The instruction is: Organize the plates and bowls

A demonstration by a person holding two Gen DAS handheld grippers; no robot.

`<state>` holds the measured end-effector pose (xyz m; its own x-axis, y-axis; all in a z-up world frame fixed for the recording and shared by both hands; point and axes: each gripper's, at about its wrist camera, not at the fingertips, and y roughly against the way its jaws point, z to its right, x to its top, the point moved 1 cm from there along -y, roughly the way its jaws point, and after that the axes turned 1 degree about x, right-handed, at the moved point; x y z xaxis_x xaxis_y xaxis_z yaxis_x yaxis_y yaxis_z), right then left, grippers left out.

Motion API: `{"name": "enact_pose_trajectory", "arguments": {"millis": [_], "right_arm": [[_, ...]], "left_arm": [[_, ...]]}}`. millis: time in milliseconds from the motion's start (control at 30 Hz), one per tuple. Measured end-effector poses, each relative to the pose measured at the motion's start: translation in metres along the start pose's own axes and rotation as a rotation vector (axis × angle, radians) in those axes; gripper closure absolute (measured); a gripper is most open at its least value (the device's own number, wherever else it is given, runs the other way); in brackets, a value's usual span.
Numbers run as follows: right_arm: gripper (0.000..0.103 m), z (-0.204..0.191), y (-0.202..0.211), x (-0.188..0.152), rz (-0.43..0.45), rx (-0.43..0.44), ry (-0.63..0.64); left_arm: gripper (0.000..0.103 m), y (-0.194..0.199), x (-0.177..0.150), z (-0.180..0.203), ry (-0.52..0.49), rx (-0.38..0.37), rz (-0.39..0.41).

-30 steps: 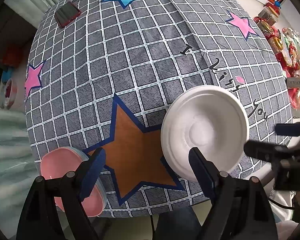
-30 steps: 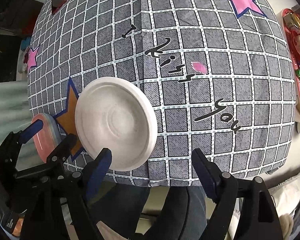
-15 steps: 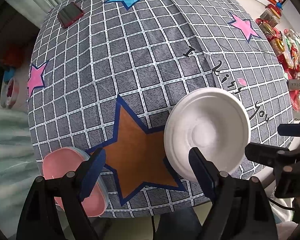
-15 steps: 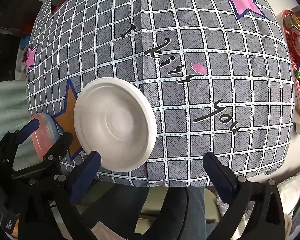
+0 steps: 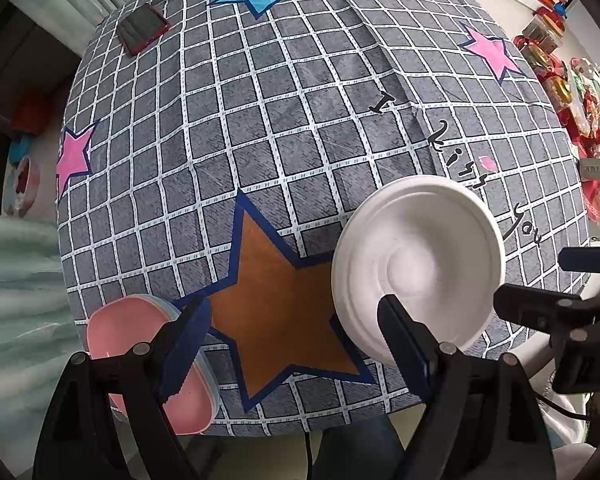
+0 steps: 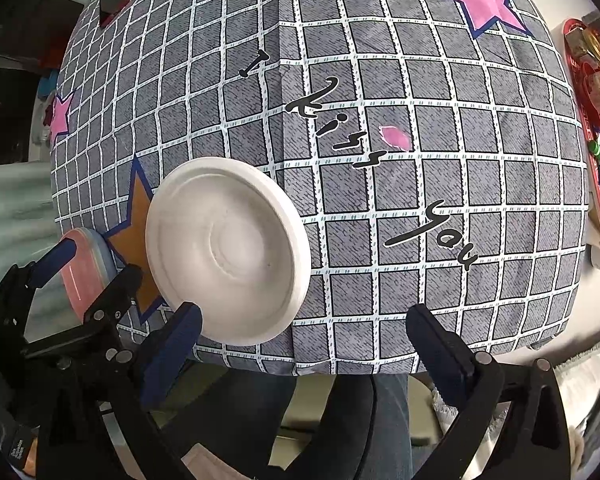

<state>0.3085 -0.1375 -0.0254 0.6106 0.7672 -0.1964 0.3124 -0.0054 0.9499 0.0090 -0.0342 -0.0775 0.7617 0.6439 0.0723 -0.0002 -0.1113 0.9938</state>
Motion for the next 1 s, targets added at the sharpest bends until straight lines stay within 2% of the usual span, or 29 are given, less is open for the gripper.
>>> {"name": "enact_pose_trajectory", "arguments": {"millis": [333, 500, 800, 1000], "right_arm": [[0.000, 0.000, -0.006, 0.001, -0.013, -0.005, 0.012], [0.000, 0.003, -0.017, 0.000, -0.027, -0.016, 0.005], [0.000, 0.017, -0.060, 0.001, -0.069, -0.061, -0.025], [0.000, 0.020, -0.090, 0.002, -0.078, -0.049, -0.020]], "left_arm": [[0.016, -0.008, 0.000, 0.001, 0.005, -0.002, -0.021], [0.016, -0.022, 0.005, 0.000, 0.038, -0.014, -0.046], [0.016, -0.064, 0.012, 0.005, 0.099, -0.037, -0.099], [0.014, -0.086, 0.007, 0.013, 0.118, -0.054, -0.120]]}}
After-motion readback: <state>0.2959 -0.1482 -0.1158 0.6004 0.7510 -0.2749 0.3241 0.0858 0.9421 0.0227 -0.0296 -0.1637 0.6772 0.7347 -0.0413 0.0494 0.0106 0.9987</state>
